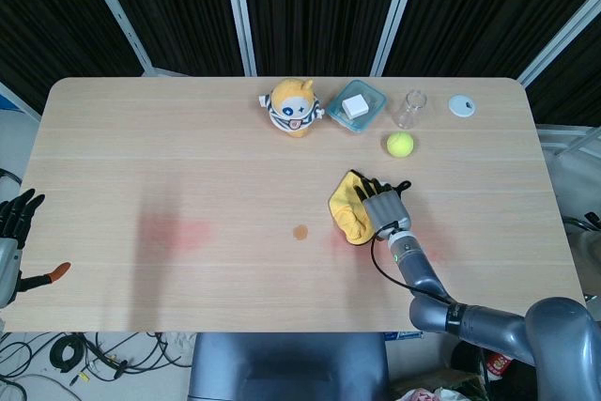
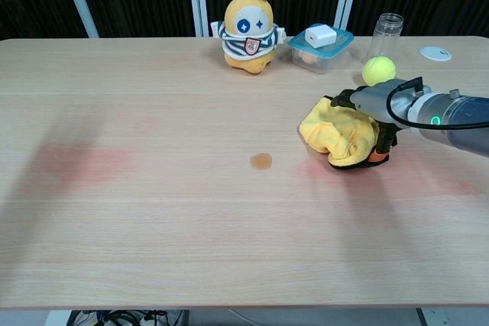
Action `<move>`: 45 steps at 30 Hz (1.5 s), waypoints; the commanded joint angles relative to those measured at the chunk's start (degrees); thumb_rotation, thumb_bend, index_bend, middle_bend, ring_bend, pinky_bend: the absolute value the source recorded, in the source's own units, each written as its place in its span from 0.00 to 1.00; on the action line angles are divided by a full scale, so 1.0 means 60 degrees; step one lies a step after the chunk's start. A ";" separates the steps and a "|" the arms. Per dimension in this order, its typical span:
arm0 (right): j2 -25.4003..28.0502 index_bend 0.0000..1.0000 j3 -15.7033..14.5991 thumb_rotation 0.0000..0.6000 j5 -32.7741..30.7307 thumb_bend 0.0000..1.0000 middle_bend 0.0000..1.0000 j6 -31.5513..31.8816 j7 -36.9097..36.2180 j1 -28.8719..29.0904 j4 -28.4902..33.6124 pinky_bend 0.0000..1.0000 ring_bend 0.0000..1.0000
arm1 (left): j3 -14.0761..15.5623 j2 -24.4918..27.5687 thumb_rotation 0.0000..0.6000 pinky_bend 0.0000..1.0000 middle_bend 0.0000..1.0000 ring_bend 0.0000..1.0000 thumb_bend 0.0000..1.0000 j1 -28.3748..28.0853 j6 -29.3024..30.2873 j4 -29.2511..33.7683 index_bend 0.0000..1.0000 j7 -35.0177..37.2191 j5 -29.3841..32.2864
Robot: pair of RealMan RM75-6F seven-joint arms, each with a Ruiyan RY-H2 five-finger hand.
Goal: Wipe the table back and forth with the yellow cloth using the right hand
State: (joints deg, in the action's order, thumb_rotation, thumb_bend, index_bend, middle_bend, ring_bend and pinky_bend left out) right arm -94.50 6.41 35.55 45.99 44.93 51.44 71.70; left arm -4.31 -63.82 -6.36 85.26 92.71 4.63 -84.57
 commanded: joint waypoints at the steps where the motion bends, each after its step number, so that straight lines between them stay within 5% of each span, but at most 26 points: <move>1: -0.0018 0.00 -0.0020 1.00 -0.0017 0.11 0.00 -0.0003 -0.0032 0.0026 -0.0029 0.17 0.00 | -0.0004 0.0000 1.00 0.03 0.00 0.00 0.02 -0.0005 -0.0013 0.0003 0.00 0.0005 0.0013; 39: -0.0399 0.00 -0.0212 1.00 -0.0500 0.16 0.00 -0.0108 -0.0131 0.0333 -0.0534 0.18 0.00 | -0.0025 0.0038 1.00 0.03 0.00 0.00 0.02 0.0015 0.0047 0.0017 0.00 0.0142 -0.0007; 43: -0.0537 0.07 -0.0214 1.00 -0.0458 0.27 0.10 -0.0200 -0.0190 0.0380 -0.0731 0.28 0.13 | -0.0041 0.0041 1.00 0.03 0.00 0.00 0.02 0.0014 0.0046 0.0010 0.00 0.0188 0.0014; 45: -0.0620 0.22 -0.0190 1.00 -0.0270 0.35 0.26 -0.0157 -0.0322 0.0368 -0.0818 0.40 0.29 | -0.0045 0.0042 1.00 0.03 0.00 0.00 0.02 0.0013 0.0042 0.0006 0.00 0.0211 0.0022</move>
State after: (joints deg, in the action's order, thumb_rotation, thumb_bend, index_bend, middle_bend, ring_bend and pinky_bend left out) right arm -97.88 5.17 33.27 44.91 43.52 53.67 67.14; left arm -4.58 -63.57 -6.28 85.52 92.75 5.87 -84.45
